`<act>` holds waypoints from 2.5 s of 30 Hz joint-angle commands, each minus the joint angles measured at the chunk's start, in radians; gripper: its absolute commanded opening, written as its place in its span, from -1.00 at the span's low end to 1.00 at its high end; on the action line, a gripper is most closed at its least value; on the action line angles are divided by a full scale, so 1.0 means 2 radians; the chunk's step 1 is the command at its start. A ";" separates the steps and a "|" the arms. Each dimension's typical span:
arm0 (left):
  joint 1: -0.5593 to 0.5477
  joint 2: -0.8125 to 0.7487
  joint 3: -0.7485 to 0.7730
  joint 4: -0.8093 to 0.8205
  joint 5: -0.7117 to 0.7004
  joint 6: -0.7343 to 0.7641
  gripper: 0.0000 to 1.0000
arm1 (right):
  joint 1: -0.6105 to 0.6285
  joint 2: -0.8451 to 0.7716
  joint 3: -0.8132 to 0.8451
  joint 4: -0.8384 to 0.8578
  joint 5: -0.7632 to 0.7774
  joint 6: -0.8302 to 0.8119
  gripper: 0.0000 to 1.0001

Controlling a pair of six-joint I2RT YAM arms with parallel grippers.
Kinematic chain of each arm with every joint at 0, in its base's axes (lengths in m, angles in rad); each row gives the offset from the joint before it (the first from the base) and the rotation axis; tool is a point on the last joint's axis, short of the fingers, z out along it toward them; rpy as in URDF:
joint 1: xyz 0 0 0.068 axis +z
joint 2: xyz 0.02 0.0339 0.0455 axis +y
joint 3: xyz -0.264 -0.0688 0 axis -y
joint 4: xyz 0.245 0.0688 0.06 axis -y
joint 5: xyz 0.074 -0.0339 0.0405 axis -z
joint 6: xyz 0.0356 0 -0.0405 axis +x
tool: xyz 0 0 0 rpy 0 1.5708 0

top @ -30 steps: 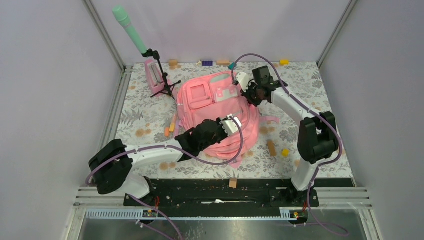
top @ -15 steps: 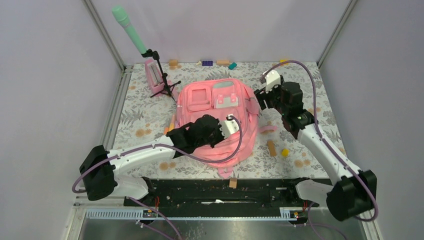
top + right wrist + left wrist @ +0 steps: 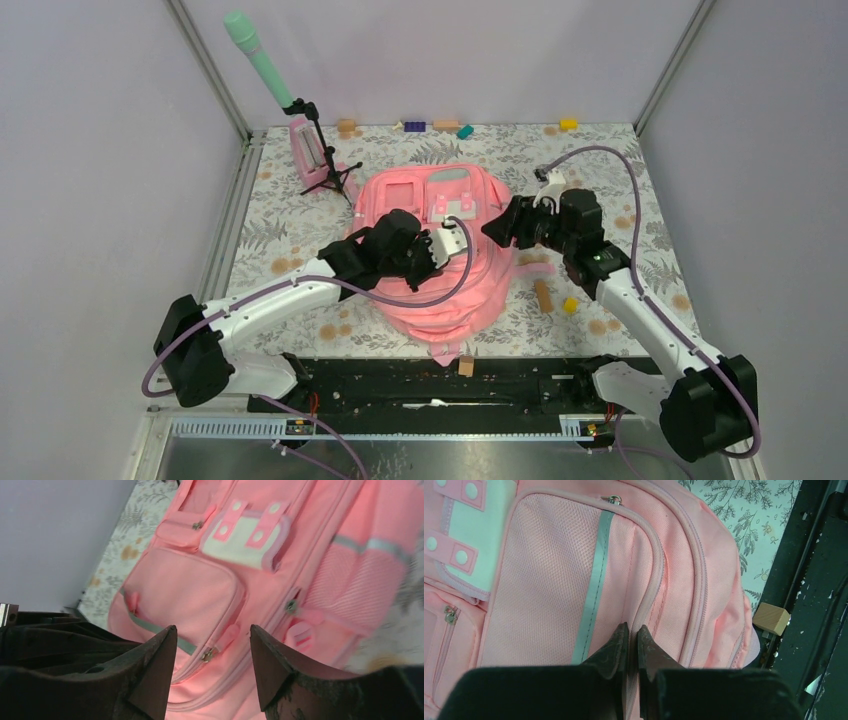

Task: Pack the student bag
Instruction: Unzip the student bag at the center of the board.

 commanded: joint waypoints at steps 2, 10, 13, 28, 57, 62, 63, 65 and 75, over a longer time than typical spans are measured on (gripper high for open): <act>0.003 -0.014 0.009 -0.003 0.014 -0.008 -1.00 | 0.014 -0.012 -0.073 0.112 -0.028 0.217 0.26; 0.003 -0.015 0.007 -0.006 -0.004 -0.003 -1.00 | 0.040 -0.006 -0.163 0.226 0.009 0.376 0.18; 0.003 -0.010 0.009 -0.007 -0.007 -0.003 -1.00 | 0.046 -0.029 -0.175 0.215 0.039 0.402 0.18; 0.003 -0.014 0.002 0.018 -0.018 -0.026 -1.00 | 0.070 -0.111 -0.187 0.144 0.113 0.481 0.13; -0.002 -0.014 -0.004 0.032 0.008 -0.034 -1.00 | 0.171 -0.003 -0.222 0.259 0.316 0.616 0.07; -0.003 -0.009 -0.003 0.032 0.009 -0.033 -1.00 | 0.174 0.015 -0.225 0.299 0.311 0.643 0.06; -0.002 -0.009 -0.003 0.033 0.009 -0.033 -1.00 | 0.175 0.018 -0.223 0.304 0.311 0.645 0.06; -0.003 -0.008 -0.003 0.032 0.008 -0.033 -1.00 | 0.177 0.020 -0.218 0.306 0.322 0.640 -0.01; -0.002 -0.002 0.000 0.032 0.008 -0.033 -1.00 | 0.176 0.001 -0.235 0.292 0.403 0.624 -0.26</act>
